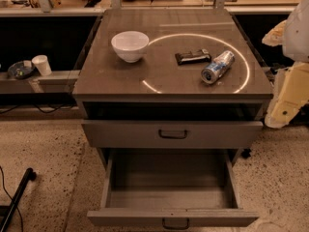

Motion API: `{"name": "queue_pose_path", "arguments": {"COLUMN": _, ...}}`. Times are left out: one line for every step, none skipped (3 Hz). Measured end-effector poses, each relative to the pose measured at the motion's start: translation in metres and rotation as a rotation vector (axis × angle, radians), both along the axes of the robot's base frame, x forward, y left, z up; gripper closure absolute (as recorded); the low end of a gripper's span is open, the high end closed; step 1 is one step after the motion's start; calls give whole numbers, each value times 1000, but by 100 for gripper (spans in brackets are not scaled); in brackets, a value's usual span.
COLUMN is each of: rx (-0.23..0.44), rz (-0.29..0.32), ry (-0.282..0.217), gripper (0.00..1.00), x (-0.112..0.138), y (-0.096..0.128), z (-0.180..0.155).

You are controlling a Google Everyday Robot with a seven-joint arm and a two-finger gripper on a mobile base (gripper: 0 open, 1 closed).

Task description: Place redbull can into middle drawer

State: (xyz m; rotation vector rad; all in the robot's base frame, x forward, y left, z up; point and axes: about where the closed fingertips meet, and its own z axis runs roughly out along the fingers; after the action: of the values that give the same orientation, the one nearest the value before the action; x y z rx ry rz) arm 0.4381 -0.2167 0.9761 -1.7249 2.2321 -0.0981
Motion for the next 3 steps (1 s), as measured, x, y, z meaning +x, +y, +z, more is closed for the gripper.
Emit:
{"name": "queue_pose_path", "arguments": {"rx": 0, "rz": 0, "ry": 0, "gripper": 0, "x": 0, "y": 0, "z": 0}}
{"name": "queue_pose_path", "arguments": {"rx": -81, "rz": 59, "ry": -46, "gripper": 0, "x": 12, "y": -4, "z": -6}}
{"name": "queue_pose_path", "arguments": {"rx": -149, "rz": 178, "ry": -82, "gripper": 0, "x": 26, "y": 3, "z": -25}}
